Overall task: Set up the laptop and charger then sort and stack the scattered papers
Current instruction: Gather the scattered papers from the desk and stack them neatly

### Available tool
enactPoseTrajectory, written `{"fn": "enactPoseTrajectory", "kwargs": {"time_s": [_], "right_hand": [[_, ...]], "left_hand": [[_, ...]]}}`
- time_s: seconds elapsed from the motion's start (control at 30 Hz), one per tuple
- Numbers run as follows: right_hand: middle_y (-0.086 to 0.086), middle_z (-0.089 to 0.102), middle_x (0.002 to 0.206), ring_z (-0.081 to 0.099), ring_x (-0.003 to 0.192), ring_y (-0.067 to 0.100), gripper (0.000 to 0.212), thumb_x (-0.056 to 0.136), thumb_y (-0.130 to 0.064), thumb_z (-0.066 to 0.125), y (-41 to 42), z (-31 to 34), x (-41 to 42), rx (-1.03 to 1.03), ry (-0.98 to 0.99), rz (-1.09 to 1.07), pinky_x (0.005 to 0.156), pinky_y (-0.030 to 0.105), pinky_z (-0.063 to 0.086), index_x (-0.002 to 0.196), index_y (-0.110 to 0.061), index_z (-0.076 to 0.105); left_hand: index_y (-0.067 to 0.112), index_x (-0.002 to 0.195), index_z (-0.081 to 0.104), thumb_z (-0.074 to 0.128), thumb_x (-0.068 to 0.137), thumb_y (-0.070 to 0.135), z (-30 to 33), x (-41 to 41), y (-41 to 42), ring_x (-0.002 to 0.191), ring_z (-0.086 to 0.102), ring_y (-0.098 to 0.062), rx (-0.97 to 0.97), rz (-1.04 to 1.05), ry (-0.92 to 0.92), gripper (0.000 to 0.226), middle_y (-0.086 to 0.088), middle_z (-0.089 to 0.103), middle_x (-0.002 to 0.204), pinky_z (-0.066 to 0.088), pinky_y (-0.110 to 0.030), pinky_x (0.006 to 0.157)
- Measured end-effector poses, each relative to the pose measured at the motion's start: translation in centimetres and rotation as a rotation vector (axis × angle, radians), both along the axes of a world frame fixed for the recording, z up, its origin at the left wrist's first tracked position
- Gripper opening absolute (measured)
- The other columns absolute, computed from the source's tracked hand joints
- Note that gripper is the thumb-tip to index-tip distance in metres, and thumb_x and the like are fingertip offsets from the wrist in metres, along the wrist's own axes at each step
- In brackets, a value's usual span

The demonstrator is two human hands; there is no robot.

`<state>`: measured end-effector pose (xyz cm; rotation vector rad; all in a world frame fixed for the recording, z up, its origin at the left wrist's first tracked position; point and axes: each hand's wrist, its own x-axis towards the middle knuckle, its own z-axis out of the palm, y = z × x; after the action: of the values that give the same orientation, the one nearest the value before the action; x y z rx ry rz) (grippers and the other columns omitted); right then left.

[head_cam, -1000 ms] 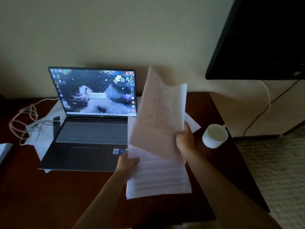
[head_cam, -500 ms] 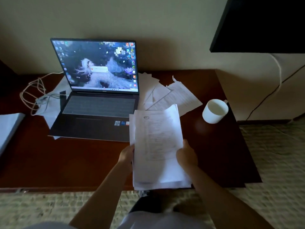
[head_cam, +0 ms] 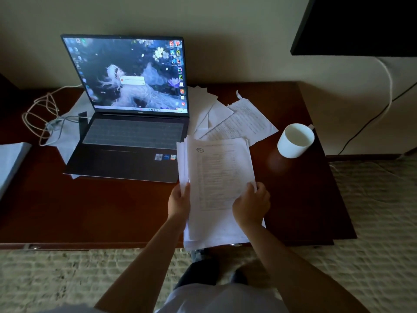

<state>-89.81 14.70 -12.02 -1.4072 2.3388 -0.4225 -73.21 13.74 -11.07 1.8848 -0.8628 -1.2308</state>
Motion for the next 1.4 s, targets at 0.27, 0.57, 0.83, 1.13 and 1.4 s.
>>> {"fn": "enactPoseTrajectory", "kwargs": {"time_s": [0.27, 0.57, 0.83, 1.13, 1.4], "right_hand": [[-0.003, 0.064, 0.085, 0.061, 0.081, 0.012, 0.02, 0.093, -0.032, 0.055, -1.4, 1.7, 2.8, 0.059, -0.647, 0.224, 0.072, 0.025, 0.044, 0.092, -0.016, 0.066], [0.011, 0.067, 0.088, 0.062, 0.084, 0.026, 0.02, 0.094, -0.014, 0.049, -3.2, 3.9, 3.0, -0.08, -0.384, 0.075, 0.064, 0.027, 0.039, 0.099, -0.003, 0.066], [0.005, 0.059, 0.115, 0.057, 0.107, 0.019, 0.023, 0.093, -0.017, 0.053, -2.9, 2.8, 2.9, 0.079, -0.416, 0.505, 0.086, 0.022, 0.043, 0.111, -0.012, 0.067], [-0.012, 0.06, 0.094, 0.057, 0.09, 0.005, 0.045, 0.071, -0.05, 0.076, -3.3, 2.4, 3.1, 0.242, -0.599, 0.427, 0.068, 0.016, 0.042, 0.1, -0.017, 0.065], [-0.009, 0.063, 0.097, 0.056, 0.087, 0.002, 0.042, 0.074, -0.048, 0.075, -3.4, 2.1, 2.7, 0.247, -0.665, 0.371, 0.064, 0.013, 0.038, 0.099, -0.016, 0.066]], "left_hand": [[0.021, 0.128, 0.051, 0.076, 0.078, 0.026, -0.1, 0.0, 0.0, 0.117, 0.052, -0.016, -0.023, -0.134, -0.089, 0.056, 0.002, 0.055, 0.129, 0.046, -0.033, 0.098], [0.019, 0.13, 0.05, 0.067, 0.087, 0.029, -0.1, 0.3, -0.7, 0.102, 0.06, -0.017, -0.008, -0.082, -0.089, 0.048, 0.0, 0.057, 0.124, 0.056, -0.032, 0.079], [0.006, 0.116, 0.063, 0.063, 0.09, 0.014, 0.4, 1.1, -1.2, 0.096, 0.066, -0.032, 0.147, 0.118, 0.421, 0.027, -0.016, 0.067, 0.107, 0.055, -0.046, 0.087], [-0.002, 0.105, 0.069, 0.066, 0.088, 0.022, -0.4, 1.1, -1.8, 0.092, 0.07, -0.031, 0.191, 0.023, 0.538, 0.029, -0.02, 0.071, 0.1, 0.058, -0.032, 0.07], [0.004, 0.105, 0.07, 0.066, 0.086, 0.025, -0.7, 1.0, -2.1, 0.09, 0.071, -0.027, 0.202, -0.017, 0.496, 0.028, -0.016, 0.072, 0.1, 0.058, -0.033, 0.072]]}}
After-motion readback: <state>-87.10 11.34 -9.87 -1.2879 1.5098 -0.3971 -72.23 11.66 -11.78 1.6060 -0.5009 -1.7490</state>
